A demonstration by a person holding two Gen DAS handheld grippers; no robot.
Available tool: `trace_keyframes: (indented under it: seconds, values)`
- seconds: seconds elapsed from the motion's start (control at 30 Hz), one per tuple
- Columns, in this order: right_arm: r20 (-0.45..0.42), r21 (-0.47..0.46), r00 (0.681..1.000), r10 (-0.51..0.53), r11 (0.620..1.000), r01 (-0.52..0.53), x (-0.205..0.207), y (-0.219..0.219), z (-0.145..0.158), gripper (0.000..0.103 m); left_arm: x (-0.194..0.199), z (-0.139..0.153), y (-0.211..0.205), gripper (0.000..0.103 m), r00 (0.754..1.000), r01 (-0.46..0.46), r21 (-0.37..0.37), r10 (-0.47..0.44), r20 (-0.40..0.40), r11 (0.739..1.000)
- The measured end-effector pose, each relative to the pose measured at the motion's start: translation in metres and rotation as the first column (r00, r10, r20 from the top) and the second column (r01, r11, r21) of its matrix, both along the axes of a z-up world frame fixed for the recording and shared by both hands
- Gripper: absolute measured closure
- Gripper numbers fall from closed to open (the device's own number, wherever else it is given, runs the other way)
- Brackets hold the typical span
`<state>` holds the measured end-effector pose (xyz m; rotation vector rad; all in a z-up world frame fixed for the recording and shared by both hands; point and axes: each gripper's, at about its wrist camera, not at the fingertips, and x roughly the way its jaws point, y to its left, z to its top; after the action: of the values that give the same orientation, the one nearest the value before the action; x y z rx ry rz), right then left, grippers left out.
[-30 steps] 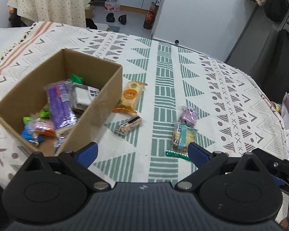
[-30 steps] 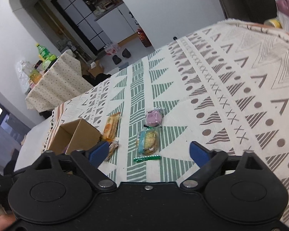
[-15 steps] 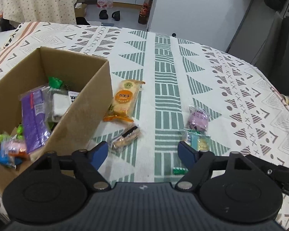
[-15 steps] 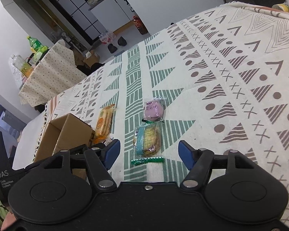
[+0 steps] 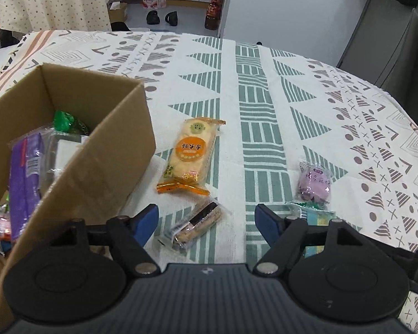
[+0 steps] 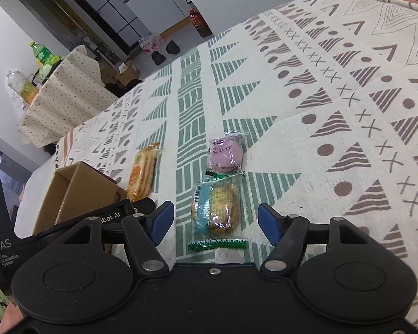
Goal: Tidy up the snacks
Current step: 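Move both tools back toward the remaining snacks, then grasp the small brown wrapped snack with left gripper while right gripper grasps green-wrapped cake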
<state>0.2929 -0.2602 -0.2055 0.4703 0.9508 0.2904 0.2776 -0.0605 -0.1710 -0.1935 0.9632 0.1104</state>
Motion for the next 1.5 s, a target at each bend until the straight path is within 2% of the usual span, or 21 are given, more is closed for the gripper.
trace_keyframes:
  seconds: [0.1,0.2,0.27,0.47,0.67,0.8,0.87,1.0,1.5]
  values:
    - [-0.008,-0.01,1.0,-0.001,1.0,0.001,0.003,0.004,-0.006,0.036,0.002,-0.007,0.002,0.032,1.0,0.0,-0.017,0.0,-0.015,1.0]
    - [-0.012,-0.014,1.0,0.0,1.0,0.0,0.008,0.01,-0.01,0.036,0.003,-0.013,0.006,0.051,0.999,-0.011,-0.043,0.01,-0.032,0.999]
    - [-0.009,-0.025,1.0,0.003,1.0,-0.003,0.01,0.014,-0.011,0.036,0.003,-0.017,0.009,0.068,0.999,-0.012,-0.054,0.009,-0.051,0.998]
    - [0.003,-0.047,1.0,-0.006,0.999,0.006,0.016,0.025,-0.017,0.036,0.004,-0.017,0.009,0.082,0.999,-0.002,-0.06,-0.001,-0.049,0.998]
    - [-0.004,-0.152,1.0,0.023,0.988,-0.023,0.014,0.04,-0.025,0.038,0.002,-0.016,0.008,0.087,0.998,0.007,-0.077,-0.011,-0.058,0.997]
    - [0.008,-0.204,0.999,0.045,0.978,-0.042,0.011,0.045,-0.024,0.055,-0.003,-0.015,0.009,0.087,0.998,0.0,-0.09,-0.005,-0.059,0.996]
    - [0.007,-0.208,0.999,0.049,0.977,-0.047,0.009,0.044,-0.021,0.057,-0.005,-0.013,0.01,0.087,0.998,0.0,-0.106,-0.006,-0.061,0.994]
    - [0.014,-0.182,0.999,0.042,0.983,-0.038,0.003,0.038,-0.011,0.058,-0.017,-0.001,0.006,0.087,0.999,0.007,-0.093,-0.011,-0.046,0.996]
    - [0.151,-0.075,0.988,0.03,0.997,-0.019,-0.02,0.03,0.039,0.058,-0.058,0.064,0.012,0.087,0.997,-0.038,-0.069,0.043,0.063,0.997]
